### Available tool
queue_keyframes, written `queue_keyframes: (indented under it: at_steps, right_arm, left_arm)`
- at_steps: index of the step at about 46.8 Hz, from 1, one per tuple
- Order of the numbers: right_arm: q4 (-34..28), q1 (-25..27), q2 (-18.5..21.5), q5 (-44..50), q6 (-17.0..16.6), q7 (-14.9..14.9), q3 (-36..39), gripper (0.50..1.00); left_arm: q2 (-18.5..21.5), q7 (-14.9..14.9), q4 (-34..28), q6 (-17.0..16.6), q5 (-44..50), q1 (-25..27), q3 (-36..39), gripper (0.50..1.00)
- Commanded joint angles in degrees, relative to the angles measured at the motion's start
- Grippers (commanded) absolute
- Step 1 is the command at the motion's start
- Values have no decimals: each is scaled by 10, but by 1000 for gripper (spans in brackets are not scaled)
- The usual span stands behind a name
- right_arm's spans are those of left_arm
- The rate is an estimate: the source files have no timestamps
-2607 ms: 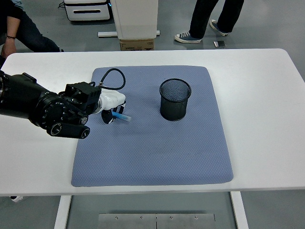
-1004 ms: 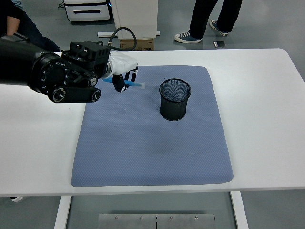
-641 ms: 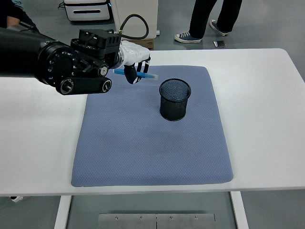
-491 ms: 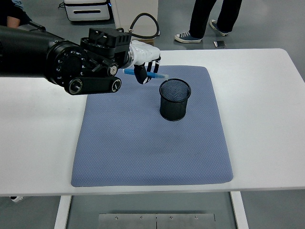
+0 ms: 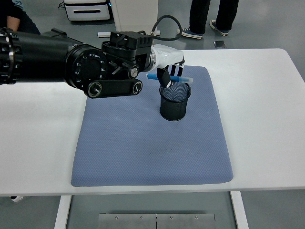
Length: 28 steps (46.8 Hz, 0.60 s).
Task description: Left hand places marker in pen holder
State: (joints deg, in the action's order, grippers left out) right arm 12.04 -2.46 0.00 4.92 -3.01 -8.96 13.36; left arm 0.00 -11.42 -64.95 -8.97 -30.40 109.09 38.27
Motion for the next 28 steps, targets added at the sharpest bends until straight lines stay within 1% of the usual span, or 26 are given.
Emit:
queue_keyframes:
  at_steps: [1, 6, 10, 17, 28]
  right_arm:
    - [0, 0, 0, 0, -1, 0, 0, 1000]
    - [0, 0, 0, 0, 0, 0, 0, 1000]
    - [0, 0, 0, 0, 0, 0, 0, 1000]
    - [0, 0, 0, 0, 0, 0, 0, 1000]
    - [0, 0, 0, 0, 0, 0, 0, 1000]
  left_arm:
    - [0, 0, 2, 0, 0, 0, -9, 500]
    - [0, 1, 3, 0, 0, -2, -19, 500]
    - [0, 3, 6, 0, 1, -15, -31, 500]
    - [0, 3, 8, -1, 37, -23, -41, 500]
    - [0, 5, 10, -10, 56, -33, -56, 500]
